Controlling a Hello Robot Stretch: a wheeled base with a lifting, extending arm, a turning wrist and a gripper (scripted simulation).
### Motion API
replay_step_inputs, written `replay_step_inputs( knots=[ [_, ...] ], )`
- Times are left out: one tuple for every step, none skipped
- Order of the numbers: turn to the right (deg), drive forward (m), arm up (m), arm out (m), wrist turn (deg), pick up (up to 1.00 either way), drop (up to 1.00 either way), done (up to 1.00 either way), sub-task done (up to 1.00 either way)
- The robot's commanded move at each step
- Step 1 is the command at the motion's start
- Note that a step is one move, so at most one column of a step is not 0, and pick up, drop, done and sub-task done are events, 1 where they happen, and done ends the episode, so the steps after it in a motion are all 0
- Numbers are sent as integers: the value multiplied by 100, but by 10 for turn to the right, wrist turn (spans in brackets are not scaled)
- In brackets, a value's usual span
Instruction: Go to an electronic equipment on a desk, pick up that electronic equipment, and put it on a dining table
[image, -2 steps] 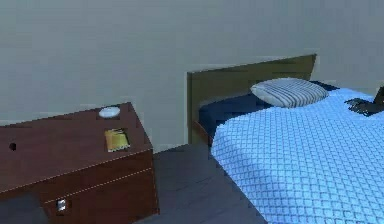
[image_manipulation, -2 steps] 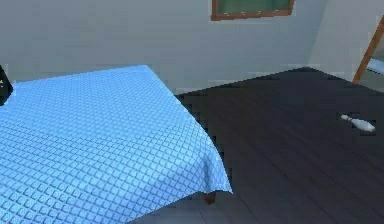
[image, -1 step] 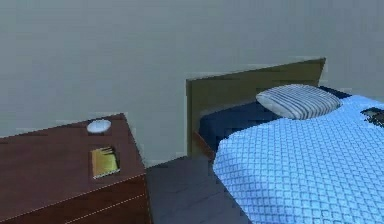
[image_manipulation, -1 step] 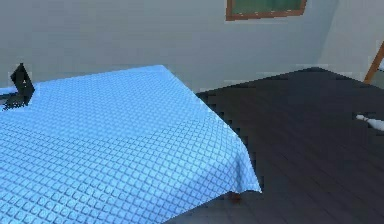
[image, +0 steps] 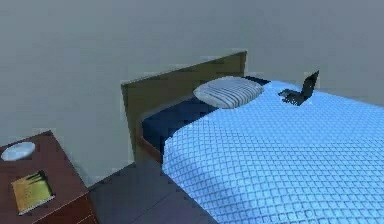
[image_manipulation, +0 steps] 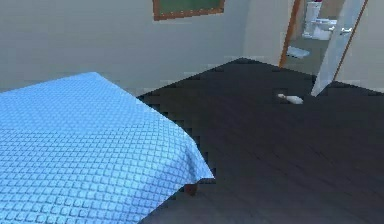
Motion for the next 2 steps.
replay_step_inputs(
  knots=[
    [0, 20, 0, 0, 0, 0, 0, 0, 0],
    [-450, 0, 0, 0, 0, 0, 0, 0, 0]
  ],
)
